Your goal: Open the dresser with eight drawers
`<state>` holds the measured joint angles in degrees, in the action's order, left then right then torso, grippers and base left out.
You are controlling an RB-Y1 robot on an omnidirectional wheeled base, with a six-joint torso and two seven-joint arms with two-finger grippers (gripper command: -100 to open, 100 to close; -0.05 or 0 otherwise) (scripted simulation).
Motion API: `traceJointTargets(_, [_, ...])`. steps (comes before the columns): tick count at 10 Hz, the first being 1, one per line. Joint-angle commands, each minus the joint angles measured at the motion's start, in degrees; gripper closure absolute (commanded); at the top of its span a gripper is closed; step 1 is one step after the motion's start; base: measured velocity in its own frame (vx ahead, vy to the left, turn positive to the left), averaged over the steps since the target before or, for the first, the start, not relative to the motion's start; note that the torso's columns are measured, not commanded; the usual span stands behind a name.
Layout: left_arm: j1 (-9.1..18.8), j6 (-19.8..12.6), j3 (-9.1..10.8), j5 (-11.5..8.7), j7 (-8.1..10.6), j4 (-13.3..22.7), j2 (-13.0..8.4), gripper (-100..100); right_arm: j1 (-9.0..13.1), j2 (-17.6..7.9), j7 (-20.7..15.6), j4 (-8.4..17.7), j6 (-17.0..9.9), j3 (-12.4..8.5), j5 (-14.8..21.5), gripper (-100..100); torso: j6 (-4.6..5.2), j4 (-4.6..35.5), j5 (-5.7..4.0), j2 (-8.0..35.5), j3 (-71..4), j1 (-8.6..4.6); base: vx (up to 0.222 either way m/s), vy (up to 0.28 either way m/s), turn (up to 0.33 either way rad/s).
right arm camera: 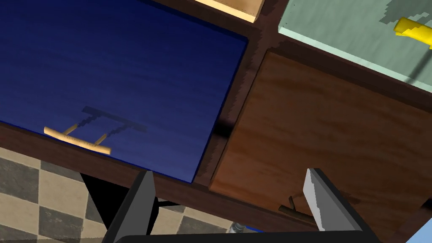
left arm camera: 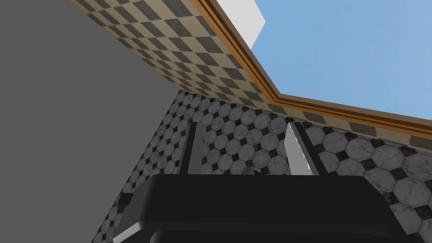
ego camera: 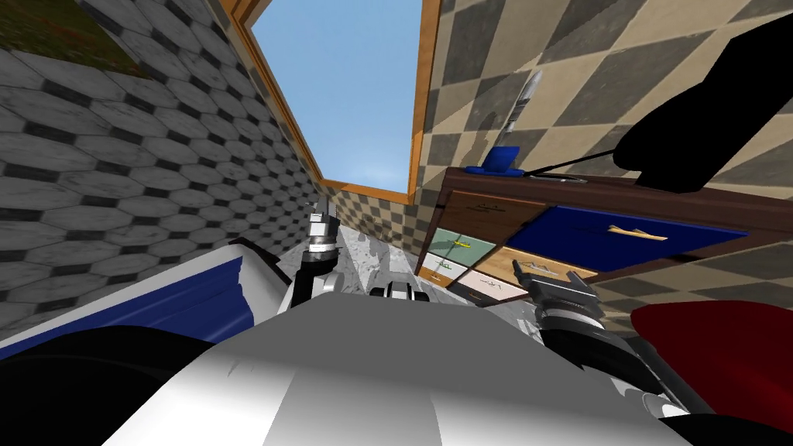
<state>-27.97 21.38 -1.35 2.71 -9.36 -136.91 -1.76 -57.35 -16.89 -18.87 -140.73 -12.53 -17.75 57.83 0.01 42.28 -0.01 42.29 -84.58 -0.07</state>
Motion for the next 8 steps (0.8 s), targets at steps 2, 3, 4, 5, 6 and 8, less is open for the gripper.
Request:
traceJointTargets(2, [0.00,0.00,0.00,0.00,0.00,0.00,0.00,0,-2.41,-1.09,-2.20,0.00,-2.88,-2.11,6.03,-100,-0.01,0.02,0.01,0.07,0.05,0.06,0.043,0.056,0.106])
traceJointTargets(3, [0.01,0.00,0.00,0.00,0.00,0.00,0.00,0,-2.41,-1.09,-2.20,0.00,-2.88,-2.11,6.15,-100,-0.03,0.03,0.03,0.06,0.05,0.12,0.045,0.047,0.064])
traceJointTargets(4, [0.00,0.00,0.00,0.00,0.00,0.00,0.00,0,-3.52,-1.84,-3.25,-0.13,-4.40,-2.95,8.36,-100,0.01,0.01,0.01,0.02,0.03,0.05,0.072,0.045,0.116])
traceJointTargets(5, [0.00,0.00,0.00,0.00,0.00,0.00,0.00,0,-4.60,-2.59,-4.28,-0.26,-5.87,-3.76,10.09,-100,-0.02,-0.01,0.01,-0.08,-0.03,0.05,0.106,0.059,0.168])
traceJointTargets(6, [0.00,0.00,0.00,0.00,0.00,0.00,0.00,0,-4.60,-2.59,-4.28,-0.26,-5.87,-3.76,11.10,-100,-0.02,-0.04,0.02,-0.17,-0.09,0.09,0.082,0.045,0.071])
traceJointTargets(8, [0.00,0.00,0.00,0.00,0.00,0.00,0.00,0,-6.63,-4.08,-6.20,-0.55,-8.62,-5.29,15.27,-100,-0.02,0.02,0.03,0.05,0.04,0.13,0.073,0.072,0.142])
